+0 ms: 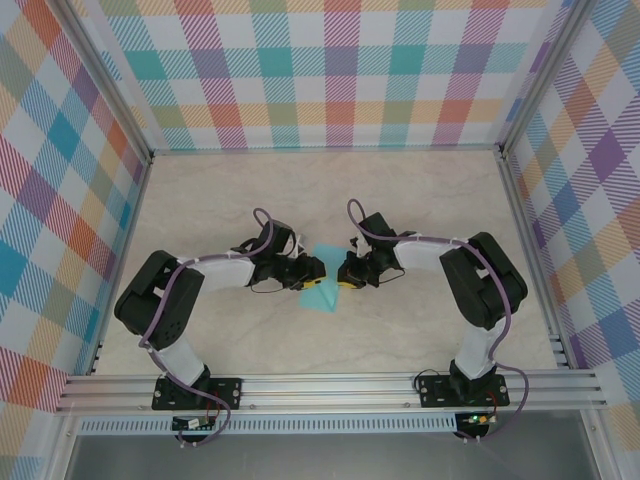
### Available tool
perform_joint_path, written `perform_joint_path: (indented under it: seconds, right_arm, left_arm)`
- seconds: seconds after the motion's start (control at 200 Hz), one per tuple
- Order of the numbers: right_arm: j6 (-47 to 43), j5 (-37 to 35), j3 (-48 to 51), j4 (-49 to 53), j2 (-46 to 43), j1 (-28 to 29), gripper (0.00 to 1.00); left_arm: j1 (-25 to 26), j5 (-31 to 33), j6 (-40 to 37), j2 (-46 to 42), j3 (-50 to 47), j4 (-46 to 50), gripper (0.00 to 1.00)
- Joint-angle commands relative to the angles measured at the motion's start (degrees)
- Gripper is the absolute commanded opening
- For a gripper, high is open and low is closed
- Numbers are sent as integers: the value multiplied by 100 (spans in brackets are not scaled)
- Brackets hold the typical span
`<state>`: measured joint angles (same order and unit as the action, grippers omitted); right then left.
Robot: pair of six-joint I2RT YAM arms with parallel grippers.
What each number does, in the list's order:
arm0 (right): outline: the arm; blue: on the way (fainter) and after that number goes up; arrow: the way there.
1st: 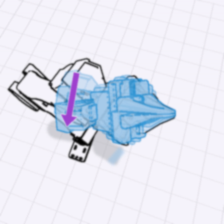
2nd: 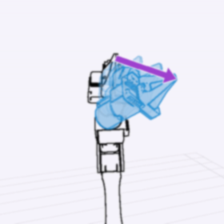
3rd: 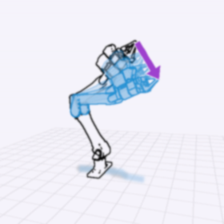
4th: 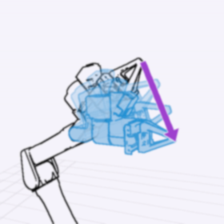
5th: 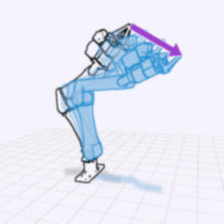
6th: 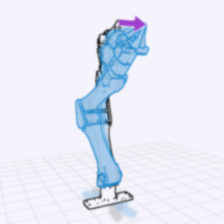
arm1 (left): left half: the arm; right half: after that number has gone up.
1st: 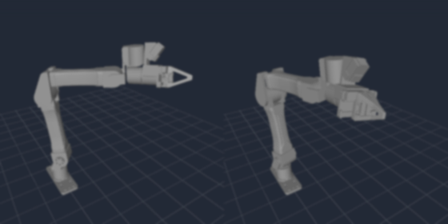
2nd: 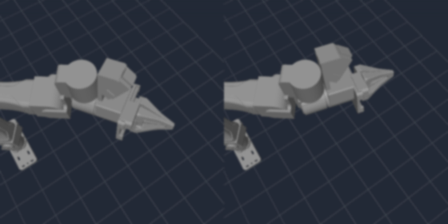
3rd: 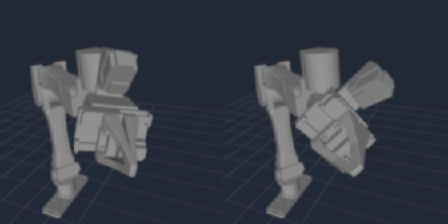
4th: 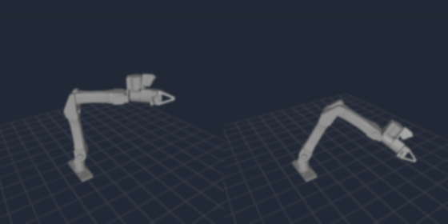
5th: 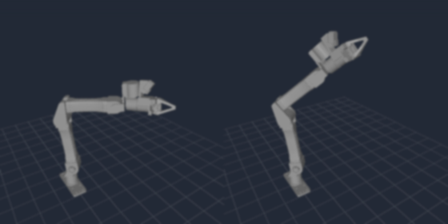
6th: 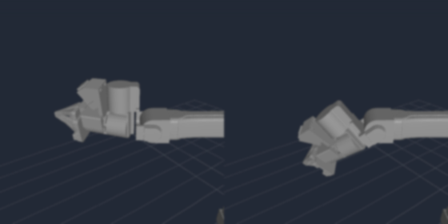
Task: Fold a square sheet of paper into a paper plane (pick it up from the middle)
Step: Fold the triangle a second time at the center of the table.
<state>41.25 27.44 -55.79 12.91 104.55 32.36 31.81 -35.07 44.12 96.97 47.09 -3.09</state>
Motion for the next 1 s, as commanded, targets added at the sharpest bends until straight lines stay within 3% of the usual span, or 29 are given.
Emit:
perform_joint_path:
  seconds: [0.0,0.995]
  right_arm:
    - [-100,-28,-203,0,143,26,7]
    - [-144,-193,-239,139,234,25,7]
  left_arm:
    - [195,-55,-39,-164,97,175,33]
    - [334,81,-193,417,353,350,33]
